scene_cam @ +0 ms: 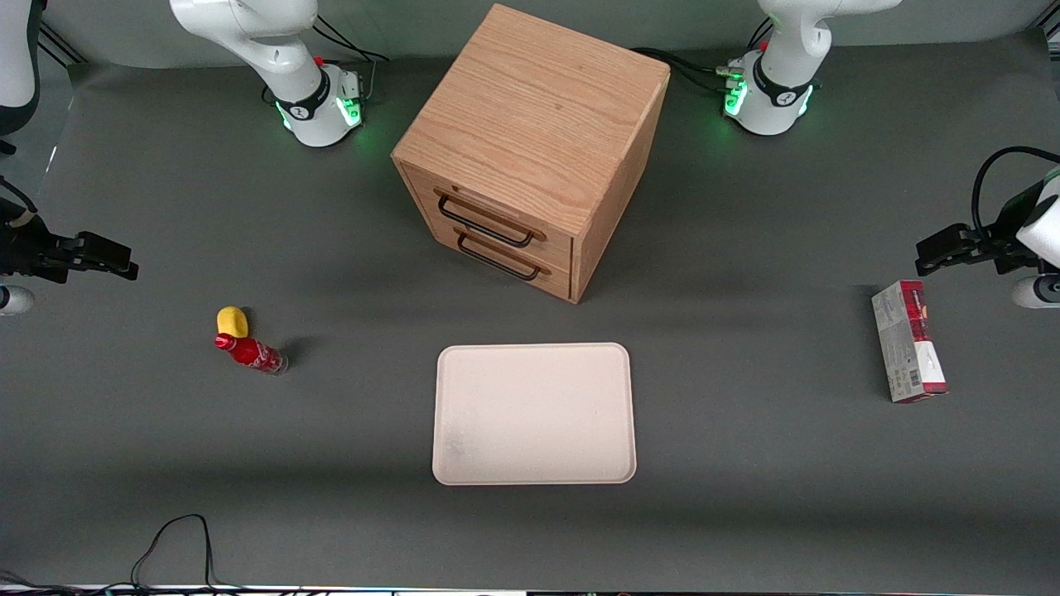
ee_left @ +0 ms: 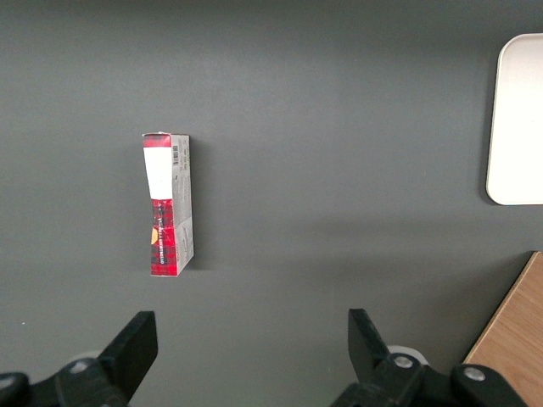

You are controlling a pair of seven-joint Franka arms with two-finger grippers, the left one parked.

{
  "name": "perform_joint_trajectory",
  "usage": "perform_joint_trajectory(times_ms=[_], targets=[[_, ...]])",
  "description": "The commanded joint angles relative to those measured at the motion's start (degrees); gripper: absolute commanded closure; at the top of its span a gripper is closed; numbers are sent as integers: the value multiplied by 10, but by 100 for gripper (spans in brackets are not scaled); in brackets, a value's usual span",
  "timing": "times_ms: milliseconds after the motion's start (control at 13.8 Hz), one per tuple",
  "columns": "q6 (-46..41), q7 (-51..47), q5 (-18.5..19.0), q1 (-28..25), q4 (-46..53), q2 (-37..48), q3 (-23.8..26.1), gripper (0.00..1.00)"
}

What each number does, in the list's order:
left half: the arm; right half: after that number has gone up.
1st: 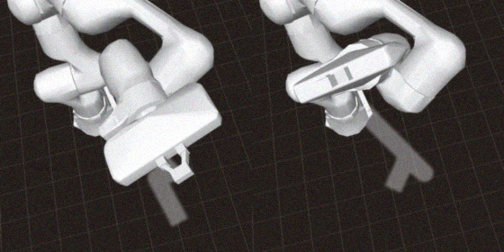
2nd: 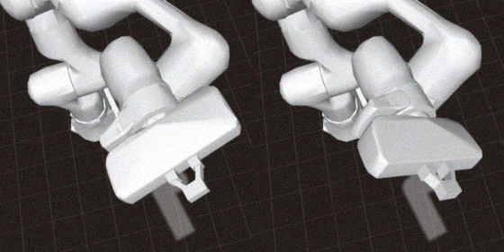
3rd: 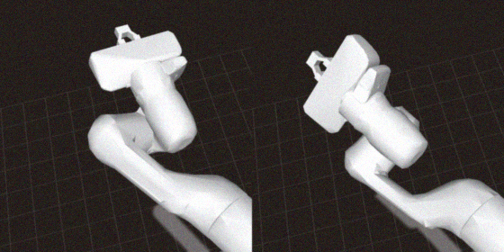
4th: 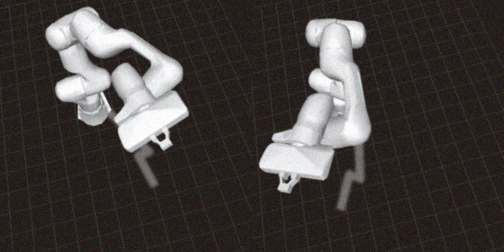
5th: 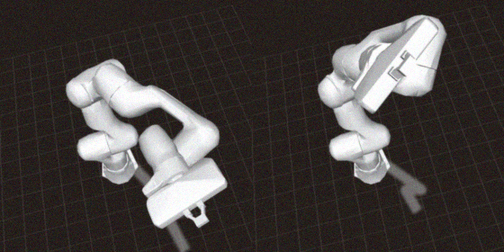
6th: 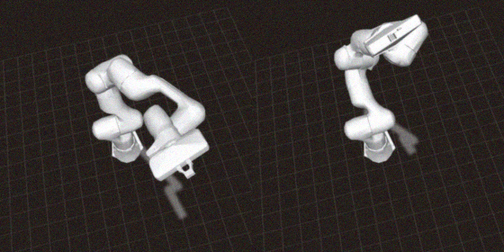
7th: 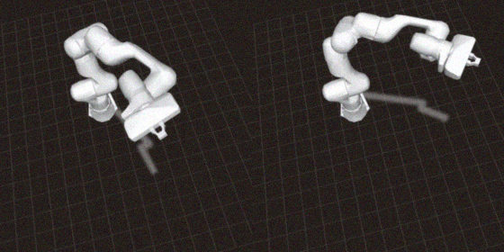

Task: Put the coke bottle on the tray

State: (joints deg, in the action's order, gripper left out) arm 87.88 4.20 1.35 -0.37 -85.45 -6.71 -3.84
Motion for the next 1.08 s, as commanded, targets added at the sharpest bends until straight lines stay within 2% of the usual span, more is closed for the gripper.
perform_joint_trajectory(times_ms=[0, 361, 723, 1012], targets=[[-9, -13, -9, -5, -3, 9, -6, 0], [-8, -13, -9, -5, -1, 7, -6, 0], [-3, -9, -12, -3, 60, -52, -5, 0], [11, -10, -25, -5, 57, -64, -4, 0]])
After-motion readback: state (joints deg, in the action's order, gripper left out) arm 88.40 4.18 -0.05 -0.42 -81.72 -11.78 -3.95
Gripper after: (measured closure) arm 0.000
